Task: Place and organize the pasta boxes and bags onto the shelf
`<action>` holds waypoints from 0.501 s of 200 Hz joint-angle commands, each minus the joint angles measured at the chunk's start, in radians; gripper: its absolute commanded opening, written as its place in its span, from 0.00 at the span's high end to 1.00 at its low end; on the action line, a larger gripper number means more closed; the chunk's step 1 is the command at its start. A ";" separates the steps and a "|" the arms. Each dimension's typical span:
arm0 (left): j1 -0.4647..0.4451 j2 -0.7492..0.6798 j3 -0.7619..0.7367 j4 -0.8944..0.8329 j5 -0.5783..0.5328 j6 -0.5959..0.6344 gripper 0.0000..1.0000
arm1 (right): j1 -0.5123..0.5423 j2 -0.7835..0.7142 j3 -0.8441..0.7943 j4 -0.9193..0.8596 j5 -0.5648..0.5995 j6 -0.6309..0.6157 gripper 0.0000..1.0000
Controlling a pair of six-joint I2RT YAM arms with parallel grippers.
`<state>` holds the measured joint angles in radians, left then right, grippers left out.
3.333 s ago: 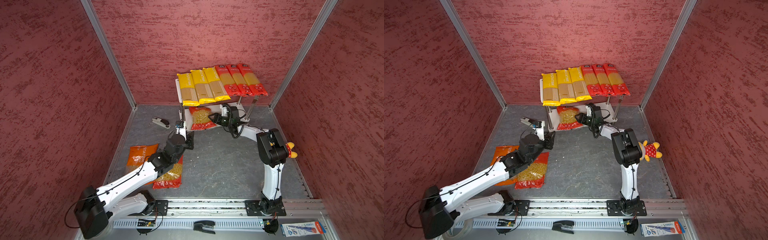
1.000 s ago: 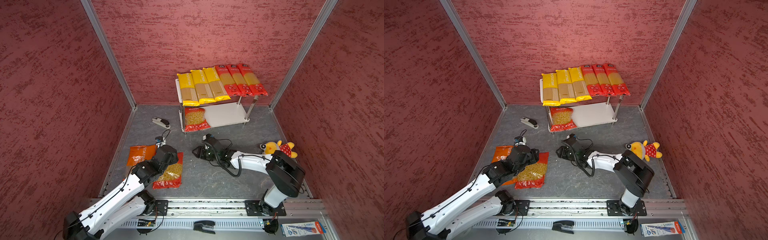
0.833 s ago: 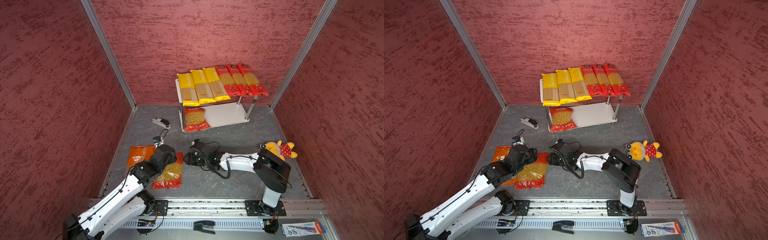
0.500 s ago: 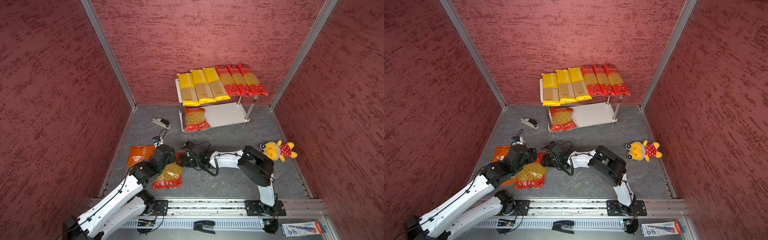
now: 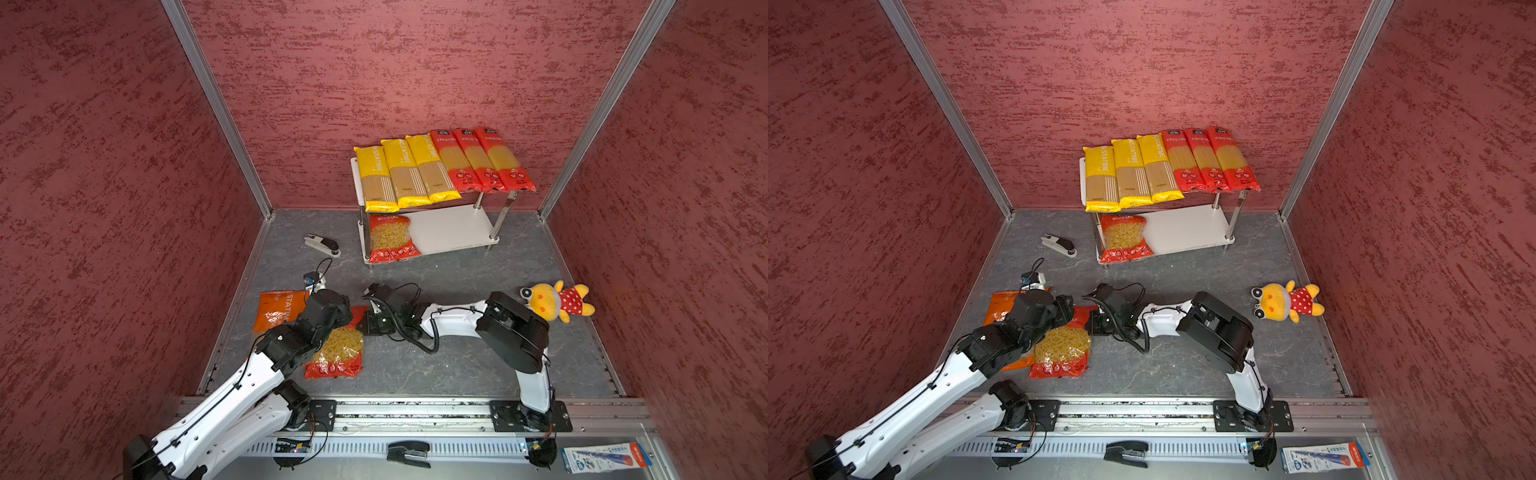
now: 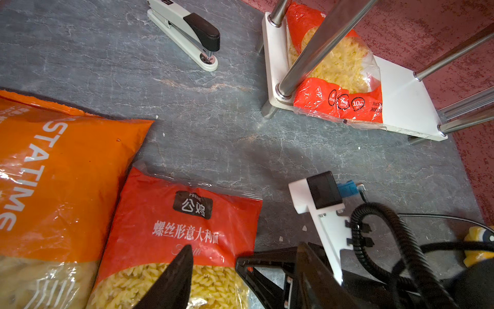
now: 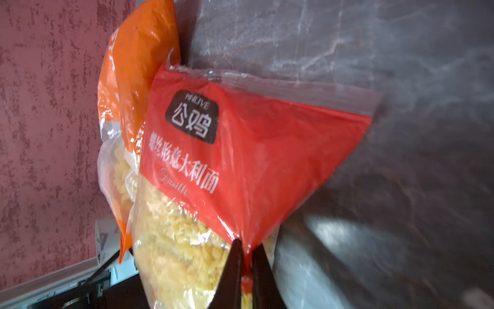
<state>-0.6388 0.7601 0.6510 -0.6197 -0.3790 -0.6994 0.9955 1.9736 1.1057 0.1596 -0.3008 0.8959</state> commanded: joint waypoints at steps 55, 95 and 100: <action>-0.085 0.137 0.023 0.156 0.089 0.025 0.38 | -0.279 -0.354 -0.244 -0.194 -0.178 -0.320 1.00; -0.034 0.174 -0.093 0.374 0.292 -0.037 0.35 | -0.409 -0.398 -0.268 -0.392 0.022 -0.398 0.78; -0.021 0.173 -0.104 0.385 0.316 -0.042 0.35 | -0.412 -0.424 -0.281 -0.385 0.060 -0.370 0.72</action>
<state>-0.7036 0.9283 0.6003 -0.3763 -0.2104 -0.7033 0.6041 1.6207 0.8513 -0.1158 -0.4053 0.5659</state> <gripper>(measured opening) 0.643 0.160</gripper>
